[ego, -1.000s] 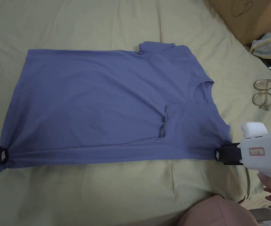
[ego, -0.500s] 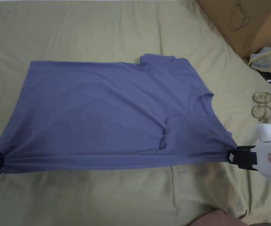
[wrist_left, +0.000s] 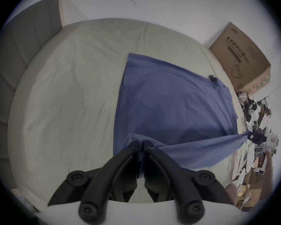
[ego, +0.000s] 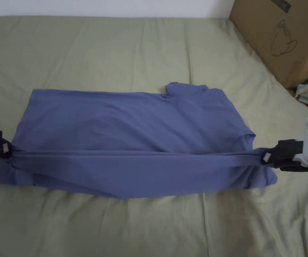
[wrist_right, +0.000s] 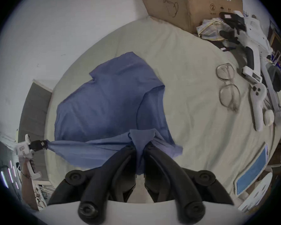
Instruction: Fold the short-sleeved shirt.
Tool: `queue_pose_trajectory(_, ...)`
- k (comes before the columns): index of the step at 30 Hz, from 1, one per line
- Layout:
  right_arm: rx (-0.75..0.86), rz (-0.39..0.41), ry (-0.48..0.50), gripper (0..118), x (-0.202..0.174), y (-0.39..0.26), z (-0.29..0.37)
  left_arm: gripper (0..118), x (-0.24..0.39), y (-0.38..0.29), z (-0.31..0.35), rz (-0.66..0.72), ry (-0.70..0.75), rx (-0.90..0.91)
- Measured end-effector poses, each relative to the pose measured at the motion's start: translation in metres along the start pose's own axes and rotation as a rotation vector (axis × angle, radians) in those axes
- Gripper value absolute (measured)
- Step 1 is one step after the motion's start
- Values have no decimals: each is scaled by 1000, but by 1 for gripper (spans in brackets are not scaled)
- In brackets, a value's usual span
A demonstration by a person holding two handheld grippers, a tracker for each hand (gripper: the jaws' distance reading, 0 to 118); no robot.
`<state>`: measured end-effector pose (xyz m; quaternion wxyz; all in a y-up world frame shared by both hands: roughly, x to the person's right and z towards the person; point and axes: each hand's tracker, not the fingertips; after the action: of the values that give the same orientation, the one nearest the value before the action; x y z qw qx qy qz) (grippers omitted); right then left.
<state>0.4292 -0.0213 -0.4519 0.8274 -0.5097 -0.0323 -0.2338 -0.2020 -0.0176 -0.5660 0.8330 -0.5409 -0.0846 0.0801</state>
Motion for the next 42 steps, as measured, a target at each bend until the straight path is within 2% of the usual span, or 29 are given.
queue_pose_trajectory(2, -35, -10, -30, 8, -2, 12, -20, 5, 0, 13, -21, -1, 14, -30)
queue_pose_trajectory(5, -69, 16, -79, 8, -4, 21, -47, 5, -1, 25, -48, 21, 32, -65)
queue_pose_trajectory(8, -78, -7, -96, 11, -3, 19, -62, 11, -8, 27, -60, 90, 18, -66)
queue_pose_trajectory(9, -62, -17, -100, 16, -4, 16, -62, 17, -9, 26, -59, 88, 21, -45)
queue_pose_trajectory(10, -30, -18, -120, 29, -5, 14, -61, 37, -10, 25, -57, 87, 26, -17)
queue_pose_trajectory(11, 9, -6, -138, 46, -5, 11, -58, 68, -13, 23, -53, 73, 29, 14)
queue_pose_trajectory(12, 39, 6, -144, 76, -6, 7, -53, 109, -15, 20, -49, 65, 26, 32)
queue_pose_trajectory(13, 71, 12, -150, 93, -6, 4, -47, 118, -17, 16, -43, 53, 12, 63)
queue_pose_trajectory(14, 99, 21, -151, 98, -8, 0, -40, 116, -16, 13, -31, 39, -17, 131)
queue_pose_trajectory(17, 162, 51, -151, 98, -17, -13, -14, 114, -17, -4, -3, -15, -40, 165)
queue_pose_trajectory(20, 202, 122, -133, 98, -30, -29, 13, 114, -13, -33, 30, -96, 24, 198)
queue_pose_trajectory(21, 209, 152, -105, 97, -35, -36, 22, 112, -13, -44, 40, -122, 60, 201)
queue_pose_trajectory(22, 226, 172, -75, 94, -39, -44, 29, 104, -4, -56, 47, -148, 80, 198)
queue_pose_trajectory(23, 247, 195, -37, 82, -44, -51, 36, 87, -3, -68, 56, -171, 95, 197)
queue_pose_trajectory(24, 273, 209, -20, 44, -49, -59, 42, 43, -3, -79, 63, -176, 98, 203)
queue_pose_trajectory(25, 286, 221, -25, 13, -54, -65, 46, 8, -3, -88, 67, -181, 101, 202)
queue_pose_trajectory(26, 279, 231, -32, 2, -59, -70, 47, 0, -4, -96, 68, -180, 100, 193)
queue_pose_trajectory(27, 278, 234, -35, 2, -60, -74, 48, 0, -5, -104, 71, -185, 105, 191)
queue_pose_trajectory(29, 262, 238, 20, 2, -64, -78, 49, 0, -7, -112, 72, -166, 62, 160)
queue_pose_trajectory(32, 238, 260, 15, 2, -74, -81, 44, 0, -9, -110, 59, -141, 68, 134)
queue_pose_trajectory(33, 235, 268, 17, 2, -75, -82, 43, 5, -11, -106, 52, -120, 57, 123)
queue_pose_trajectory(34, 232, 272, 18, 2, -76, -83, 42, 22, -13, -101, 45, -88, 54, 122)
queue_pose_trajectory(35, 228, 273, 20, 2, -77, -83, 41, 57, -15, -94, 36, -65, 48, 120)
queue_pose_trajectory(36, 221, 273, 24, 2, -77, -83, 39, 106, -17, -86, 26, -60, 59, 125)
queue_pose_trajectory(37, 214, 273, 27, 2, -76, -83, 38, 106, -18, -79, 15, -47, 91, 119)
queue_pose_trajectory(39, 199, 272, 26, 2, -74, -83, 33, 118, -22, -67, -10, -48, 128, 82)
queue_pose_trajectory(40, 191, 273, 24, 2, -73, -83, 31, 114, -22, -62, -15, -53, 142, 102)
queue_pose_trajectory(42, 177, 277, 14, 2, -69, -83, 26, 113, -25, -53, -36, -64, 207, 32)
